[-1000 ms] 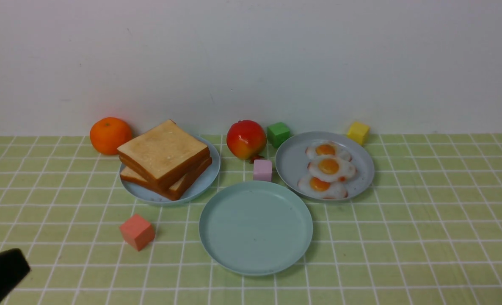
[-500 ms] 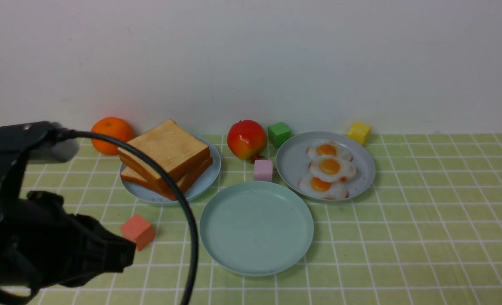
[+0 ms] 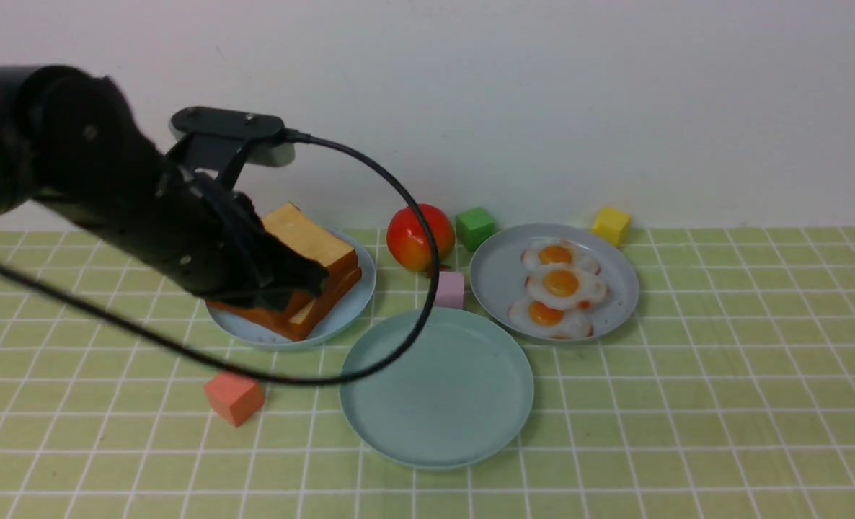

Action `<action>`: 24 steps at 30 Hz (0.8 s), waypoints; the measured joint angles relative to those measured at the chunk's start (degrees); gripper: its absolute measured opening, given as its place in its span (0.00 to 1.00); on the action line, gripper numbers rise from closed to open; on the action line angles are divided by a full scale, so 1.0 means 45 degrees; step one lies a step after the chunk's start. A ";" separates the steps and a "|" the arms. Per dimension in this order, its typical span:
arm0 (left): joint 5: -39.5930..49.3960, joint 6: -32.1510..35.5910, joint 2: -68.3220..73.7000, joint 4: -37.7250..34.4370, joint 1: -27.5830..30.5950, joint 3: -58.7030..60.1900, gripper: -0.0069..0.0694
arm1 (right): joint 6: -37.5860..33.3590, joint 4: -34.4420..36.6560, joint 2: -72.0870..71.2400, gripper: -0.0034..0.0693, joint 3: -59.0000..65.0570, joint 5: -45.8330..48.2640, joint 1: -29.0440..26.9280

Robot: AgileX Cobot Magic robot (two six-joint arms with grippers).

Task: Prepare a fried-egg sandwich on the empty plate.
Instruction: Use the left arm to grab a slice of bread

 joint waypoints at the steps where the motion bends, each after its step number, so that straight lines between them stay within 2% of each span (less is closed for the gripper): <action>1: 0.0144 0.0001 0.0384 0.0092 0.0096 -0.0402 0.07 | -0.0040 -0.0005 0.0118 0.06 -0.0137 0.0101 0.0076; 4: 0.0927 0.0382 0.2496 0.0396 0.0562 -0.2432 0.07 | -0.0206 -0.0080 0.0318 0.06 -0.0434 0.0020 0.0626; 9: 0.1344 0.1038 0.4023 0.0797 0.0721 -0.4000 0.11 | -0.0249 -0.0359 0.0318 0.06 -0.0465 -0.0053 0.1114; 10: 0.1169 0.1400 0.4330 0.0906 0.0720 -0.4328 0.17 | -0.0260 -0.0439 0.0318 0.06 -0.0465 -0.0053 0.1215; 11: 0.1137 0.1436 0.4354 0.0918 0.0720 -0.4352 0.18 | -0.0260 -0.0439 0.0318 0.06 -0.0465 -0.0053 0.1208; 12: 0.0820 0.1871 0.4533 0.0932 0.0720 -0.4456 0.27 | -0.0260 -0.0506 0.0318 0.06 -0.0465 -0.0053 0.1255; 17: 0.0151 0.3398 0.4859 0.0799 0.0720 -0.4496 0.56 | -0.0305 -0.0571 0.0318 0.07 -0.0465 -0.0053 0.1255; 21: -0.0161 0.4481 0.5261 0.0679 0.0720 -0.4496 0.68 | -0.0305 -0.0607 0.0318 0.07 -0.0465 -0.0053 0.1255; 24: -0.0226 0.4715 0.5552 0.0666 0.0720 -0.4496 0.69 | -0.0305 -0.0607 0.0318 0.08 -0.0465 -0.0064 0.1255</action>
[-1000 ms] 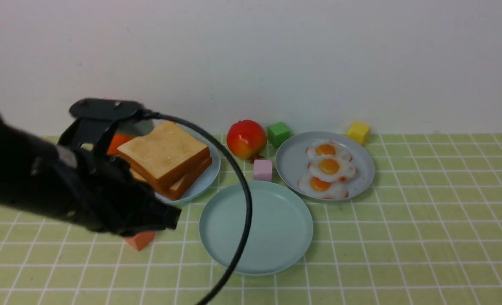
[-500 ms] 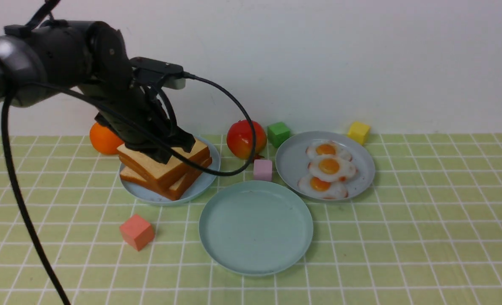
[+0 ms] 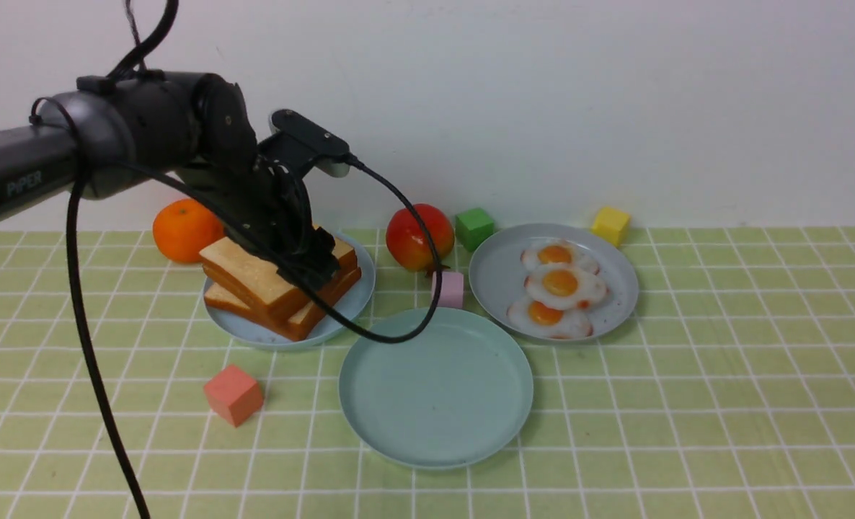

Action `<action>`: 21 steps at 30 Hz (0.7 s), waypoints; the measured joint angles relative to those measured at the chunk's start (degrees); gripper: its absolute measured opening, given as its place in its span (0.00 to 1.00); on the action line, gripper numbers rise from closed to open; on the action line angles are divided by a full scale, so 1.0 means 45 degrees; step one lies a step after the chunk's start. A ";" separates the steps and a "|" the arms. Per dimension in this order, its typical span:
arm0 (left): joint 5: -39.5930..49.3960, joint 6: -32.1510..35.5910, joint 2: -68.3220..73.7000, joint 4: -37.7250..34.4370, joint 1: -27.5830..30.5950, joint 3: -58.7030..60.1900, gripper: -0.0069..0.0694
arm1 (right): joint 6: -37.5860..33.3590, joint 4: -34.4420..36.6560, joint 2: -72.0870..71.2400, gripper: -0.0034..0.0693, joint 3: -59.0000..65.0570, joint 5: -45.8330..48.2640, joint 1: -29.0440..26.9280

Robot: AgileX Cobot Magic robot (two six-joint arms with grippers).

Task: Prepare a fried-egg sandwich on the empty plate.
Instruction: Use the left arm to grab a slice of bread

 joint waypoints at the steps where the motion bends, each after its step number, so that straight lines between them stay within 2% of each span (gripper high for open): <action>1: -0.0107 0.0066 0.0253 0.0013 0.0000 0.0000 0.69 | 0.0000 0.0000 0.0000 0.08 0.0000 -0.0011 0.0000; 5: -0.0295 0.0115 0.0619 0.0176 0.0000 -0.0049 0.67 | 0.0000 0.0000 0.0000 0.08 0.0000 -0.0053 0.0000; 8: -0.0313 0.0068 0.0704 0.0325 0.0000 -0.0144 0.54 | 0.0000 -0.0011 0.0000 0.09 0.0000 -0.0078 0.0000; 9: -0.0313 0.0071 0.0715 0.0337 0.0000 -0.0144 0.53 | 0.0000 -0.0011 0.0000 0.09 0.0000 -0.0078 0.0000; 10: -0.0323 0.0050 0.0743 0.0459 0.0000 -0.0171 0.44 | 0.0000 -0.0011 0.0000 0.09 0.0000 -0.0078 0.0000; 13: -0.0274 0.0050 0.0743 0.0453 0.0004 -0.0201 0.26 | 0.0000 -0.0011 0.0000 0.09 0.0000 -0.0078 0.0000; 14: -0.0260 0.0050 0.0743 0.0453 0.0004 -0.0212 0.25 | 0.0000 -0.0011 0.0000 0.09 0.0000 -0.0078 0.0000; 15: -0.0244 0.0050 0.0743 0.0453 0.0004 -0.0212 0.16 | 0.0000 -0.0011 0.0000 0.10 0.0000 -0.0078 0.0000; 16: -0.0219 0.0050 0.0743 0.0453 0.0004 -0.0226 0.12 | 0.0000 -0.0011 0.0000 0.10 0.0000 -0.0078 0.0000; 21: -0.0176 0.0050 0.0653 0.0469 0.0004 -0.0253 0.10 | 0.0000 -0.0011 0.0000 0.10 0.0000 -0.0078 0.0000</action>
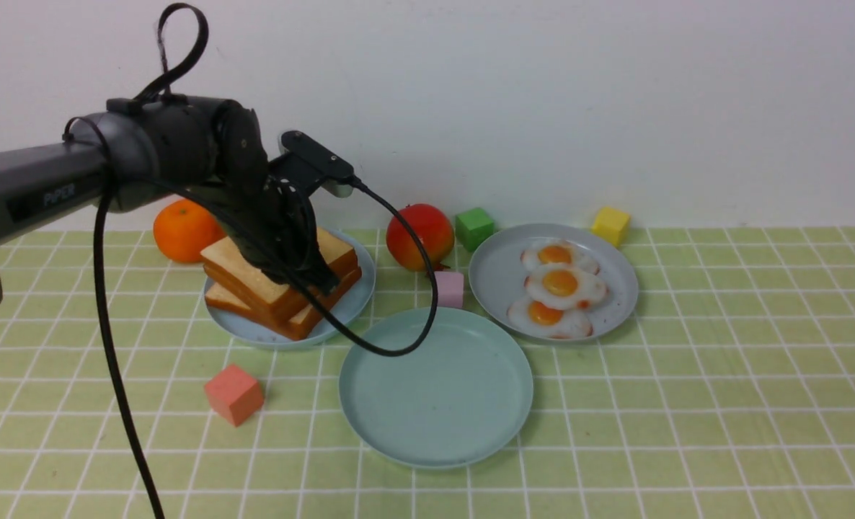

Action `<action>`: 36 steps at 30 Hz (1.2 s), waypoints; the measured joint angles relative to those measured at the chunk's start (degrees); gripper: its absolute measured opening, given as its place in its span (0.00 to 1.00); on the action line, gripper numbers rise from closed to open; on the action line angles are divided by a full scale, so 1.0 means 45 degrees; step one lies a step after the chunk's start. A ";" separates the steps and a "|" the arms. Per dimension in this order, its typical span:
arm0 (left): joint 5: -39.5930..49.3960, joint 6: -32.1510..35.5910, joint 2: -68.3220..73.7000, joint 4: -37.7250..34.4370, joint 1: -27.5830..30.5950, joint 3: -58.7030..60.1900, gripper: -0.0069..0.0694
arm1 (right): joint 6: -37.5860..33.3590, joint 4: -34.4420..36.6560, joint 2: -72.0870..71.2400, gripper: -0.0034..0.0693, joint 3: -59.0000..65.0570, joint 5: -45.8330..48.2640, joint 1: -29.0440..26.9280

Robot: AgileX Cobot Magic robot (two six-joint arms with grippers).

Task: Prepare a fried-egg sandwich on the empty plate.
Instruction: Use the left arm to grab a slice of bread, then use the left arm to put a slice of bread into the empty plate in the middle

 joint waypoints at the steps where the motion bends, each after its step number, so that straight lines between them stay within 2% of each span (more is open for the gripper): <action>1: 0.0068 0.0000 -0.0113 0.0015 0.0000 0.0000 0.10 | 0.0000 0.0000 0.0000 0.10 0.0000 0.0000 0.0000; 9: 0.0997 -0.0674 -0.1783 -0.0064 -0.0368 0.0103 0.10 | 0.0000 0.0000 0.0000 0.10 0.0000 0.0012 0.0000; 10: 0.1139 -0.1201 -0.2425 -0.0064 -0.0868 0.0259 0.10 | 0.0000 -0.0072 0.0000 0.10 0.0000 0.0012 0.0000; 13: 0.1126 -0.1535 -0.3058 -0.0064 -0.1716 0.0669 0.10 | 0.0000 -0.0140 0.0000 0.10 0.0000 0.0093 0.0000; 15: 0.1094 -0.1681 -0.3440 -0.0064 -0.3169 0.1488 0.10 | 0.0000 -0.0232 0.0000 0.10 0.0000 0.0172 0.0000; 16: 0.1074 -0.1681 -0.3440 -0.0064 -0.3273 0.1554 0.10 | 0.0000 -0.0232 0.0000 0.10 0.0000 0.0174 0.0000; 17: 0.0873 -0.1692 -0.3440 -0.0048 -0.3966 0.1997 0.10 | 0.0000 -0.0272 -0.0013 0.10 0.0000 0.0185 0.0000; 19: 0.0402 -0.1768 -0.3254 0.0234 -0.4856 0.2481 0.10 | 0.0000 -0.0299 -0.0038 0.10 0.0000 0.0185 0.0000; 22: -0.0303 -0.2181 -0.2756 0.0991 -0.5541 0.2676 0.10 | 0.0000 -0.0364 -0.0038 0.11 0.0000 0.0185 0.0000; 26: -0.0810 -0.2509 -0.2192 0.1557 -0.5701 0.2686 0.10 | 0.0000 -0.0376 -0.0038 0.11 0.0000 0.0185 0.0000; 33: -0.0854 -0.2587 -0.1621 0.1576 -0.5701 0.2686 0.10 | 0.0000 -0.0375 -0.0038 0.12 0.0000 0.0185 0.0000; 36: -0.0823 -0.2587 -0.1545 0.1426 -0.5701 0.2686 0.15 | 0.0000 -0.0388 -0.0038 0.13 0.0000 0.0185 0.0000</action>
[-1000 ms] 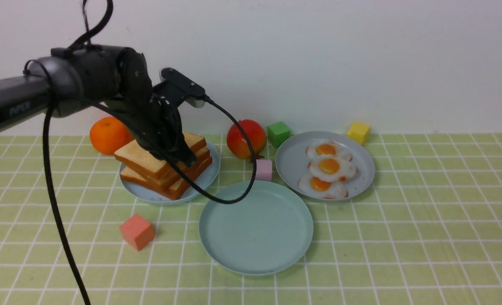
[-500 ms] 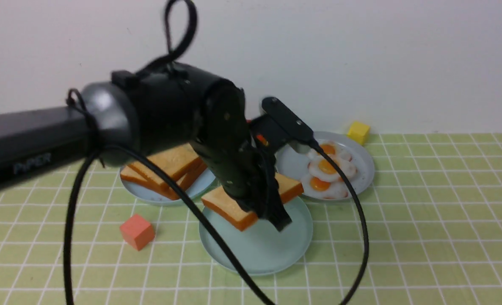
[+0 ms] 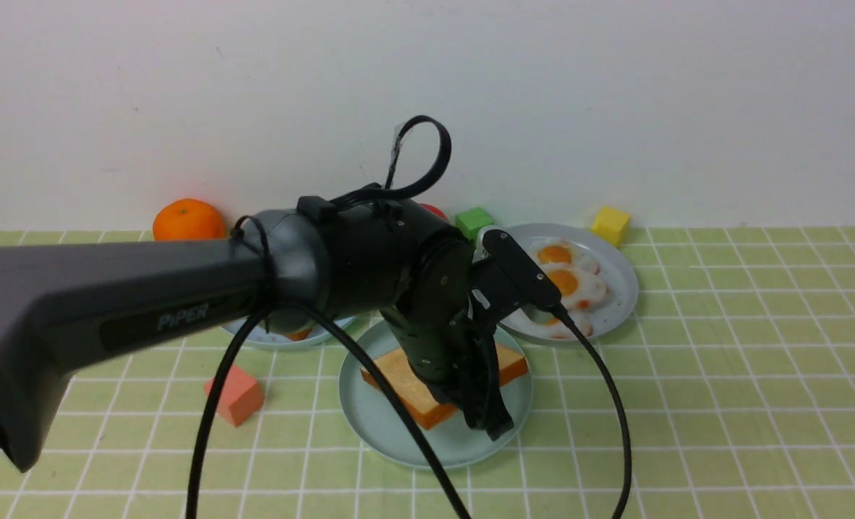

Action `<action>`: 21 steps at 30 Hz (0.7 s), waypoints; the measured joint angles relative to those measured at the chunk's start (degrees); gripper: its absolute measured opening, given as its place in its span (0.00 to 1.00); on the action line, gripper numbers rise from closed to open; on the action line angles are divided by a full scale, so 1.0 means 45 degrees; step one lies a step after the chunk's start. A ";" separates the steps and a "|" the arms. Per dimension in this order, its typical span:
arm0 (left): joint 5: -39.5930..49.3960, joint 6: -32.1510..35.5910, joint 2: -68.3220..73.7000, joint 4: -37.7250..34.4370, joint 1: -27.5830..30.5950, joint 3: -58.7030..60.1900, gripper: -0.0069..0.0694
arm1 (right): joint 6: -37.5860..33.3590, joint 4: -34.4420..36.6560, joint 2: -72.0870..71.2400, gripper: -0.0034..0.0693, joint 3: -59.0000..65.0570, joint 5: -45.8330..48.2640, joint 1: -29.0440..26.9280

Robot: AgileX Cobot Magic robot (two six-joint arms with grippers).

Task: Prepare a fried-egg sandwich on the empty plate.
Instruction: Use the left arm to put a slice of bread into the empty plate in the middle, then use the right arm to grab a fried egg

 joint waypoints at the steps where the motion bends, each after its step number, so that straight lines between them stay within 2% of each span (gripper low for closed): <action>1: 0.0023 0.0000 0.0000 0.0000 0.0000 0.0000 0.18 | 0.0000 0.0000 0.0000 0.13 0.0000 0.0000 0.0000; 7: 0.0195 -0.0040 0.0000 -0.0016 0.0000 0.0000 0.45 | 0.0000 -0.0011 0.0000 0.14 0.0012 0.0000 0.0000; 10: 0.0670 -0.0547 -0.0089 -0.0108 0.0000 -0.0025 0.59 | 0.0000 -0.0024 0.0000 0.15 0.0012 -0.0111 0.0000; 13: 0.1302 -0.1272 -0.0459 -0.0371 -0.0009 -0.0282 0.64 | 0.0057 -0.0001 0.0014 0.16 0.0012 -0.0538 0.0000; 15: 0.1778 -0.1869 -0.1119 -0.0454 -0.0078 -0.0650 0.63 | 0.0229 0.0233 0.0135 0.16 0.0012 -0.1148 0.0000; 17: 0.2143 -0.2427 -0.2008 -0.0484 -0.0231 -0.1052 0.56 | 0.0321 0.0510 0.0549 0.18 0.0012 -0.1718 0.0000; 21: 0.2482 -0.2980 -0.4531 -0.0571 -0.0719 -0.1280 0.27 | 0.0349 0.1131 0.2259 0.22 0.0012 -0.2830 0.0000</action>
